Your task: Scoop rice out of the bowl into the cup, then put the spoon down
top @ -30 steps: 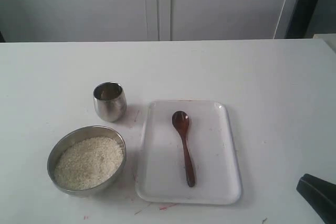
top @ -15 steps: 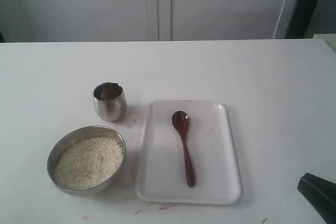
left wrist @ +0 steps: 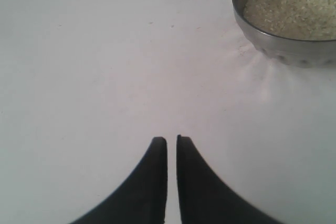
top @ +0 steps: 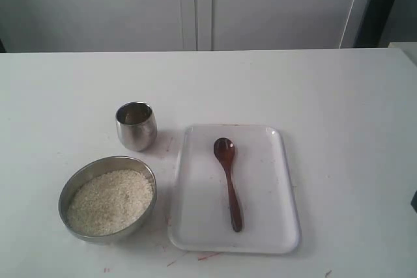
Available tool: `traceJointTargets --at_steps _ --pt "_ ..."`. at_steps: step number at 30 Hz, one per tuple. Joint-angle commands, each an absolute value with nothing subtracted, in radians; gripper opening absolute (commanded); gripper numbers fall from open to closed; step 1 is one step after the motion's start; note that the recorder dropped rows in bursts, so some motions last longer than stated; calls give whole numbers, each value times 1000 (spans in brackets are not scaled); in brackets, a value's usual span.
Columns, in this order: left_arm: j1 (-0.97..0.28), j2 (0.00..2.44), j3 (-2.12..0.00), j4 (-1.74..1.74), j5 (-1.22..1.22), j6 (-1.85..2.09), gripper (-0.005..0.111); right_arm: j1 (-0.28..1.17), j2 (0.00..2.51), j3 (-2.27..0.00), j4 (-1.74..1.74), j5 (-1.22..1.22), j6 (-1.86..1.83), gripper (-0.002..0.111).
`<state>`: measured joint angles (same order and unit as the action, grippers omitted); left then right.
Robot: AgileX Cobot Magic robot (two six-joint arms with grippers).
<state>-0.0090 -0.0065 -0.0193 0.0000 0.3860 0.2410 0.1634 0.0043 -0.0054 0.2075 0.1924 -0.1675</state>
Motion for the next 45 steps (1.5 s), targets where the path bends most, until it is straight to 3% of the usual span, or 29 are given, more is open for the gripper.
traceJointTargets --at_steps 1,8,45 --pt "-13 0 -10 0 429 235 14 83 0 0 210 187 -179 0" --pt "-13 0 -10 0 429 235 14 21 0 0 210 187 -179 0" --pt "-13 0 -10 0 429 235 14 21 0 0 210 187 -179 0"
